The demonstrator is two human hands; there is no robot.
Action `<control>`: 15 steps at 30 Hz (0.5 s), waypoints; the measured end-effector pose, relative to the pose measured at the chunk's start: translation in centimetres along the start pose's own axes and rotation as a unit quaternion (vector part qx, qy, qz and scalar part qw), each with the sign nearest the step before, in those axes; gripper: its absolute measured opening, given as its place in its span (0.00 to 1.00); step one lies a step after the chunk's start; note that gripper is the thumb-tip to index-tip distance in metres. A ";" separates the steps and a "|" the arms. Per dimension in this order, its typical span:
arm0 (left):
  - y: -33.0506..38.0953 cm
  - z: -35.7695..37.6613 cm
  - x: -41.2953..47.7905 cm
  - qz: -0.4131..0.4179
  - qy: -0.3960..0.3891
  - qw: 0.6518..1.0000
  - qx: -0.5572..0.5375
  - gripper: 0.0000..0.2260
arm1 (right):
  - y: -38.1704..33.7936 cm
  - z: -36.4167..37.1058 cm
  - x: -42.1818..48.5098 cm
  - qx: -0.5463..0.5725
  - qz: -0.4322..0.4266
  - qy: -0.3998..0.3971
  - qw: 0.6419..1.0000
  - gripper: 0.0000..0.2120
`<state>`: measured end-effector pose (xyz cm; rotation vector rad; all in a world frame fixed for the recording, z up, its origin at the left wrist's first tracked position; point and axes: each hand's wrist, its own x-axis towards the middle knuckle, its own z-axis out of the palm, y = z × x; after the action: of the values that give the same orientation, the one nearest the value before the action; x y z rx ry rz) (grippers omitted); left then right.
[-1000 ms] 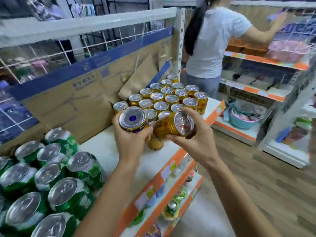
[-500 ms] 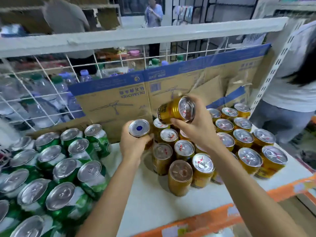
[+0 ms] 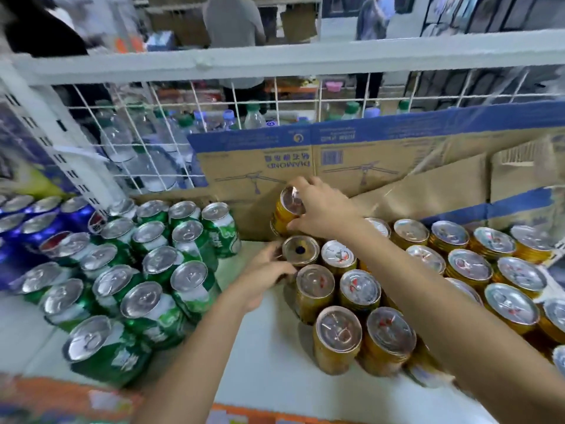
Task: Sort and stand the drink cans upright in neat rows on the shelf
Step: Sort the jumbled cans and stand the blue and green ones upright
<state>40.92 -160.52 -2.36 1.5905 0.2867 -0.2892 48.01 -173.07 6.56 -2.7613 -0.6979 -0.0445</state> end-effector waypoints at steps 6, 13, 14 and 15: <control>-0.5 1.2 -0.9 -0.023 0.121 0.991 -0.047 0.13 | -1.5 2.6 1.4 -0.085 0.057 -0.055 0.993 0.28; 0.6 1.0 -0.3 -0.008 0.094 0.996 -0.002 0.34 | -1.8 3.4 2.3 -0.167 0.090 -0.069 0.979 0.20; 0.7 1.0 -0.1 -0.018 0.082 0.996 -0.017 0.35 | -1.6 3.3 2.2 -0.160 0.091 -0.071 0.980 0.21; 0.9 0.9 -0.1 -0.029 0.075 0.997 -0.019 0.35 | -1.3 3.2 2.1 -0.148 0.090 -0.075 0.982 0.23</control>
<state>41.14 -161.46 -1.52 1.5699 0.4516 -0.2075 49.14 -170.08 4.03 -3.1286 -0.5071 0.1078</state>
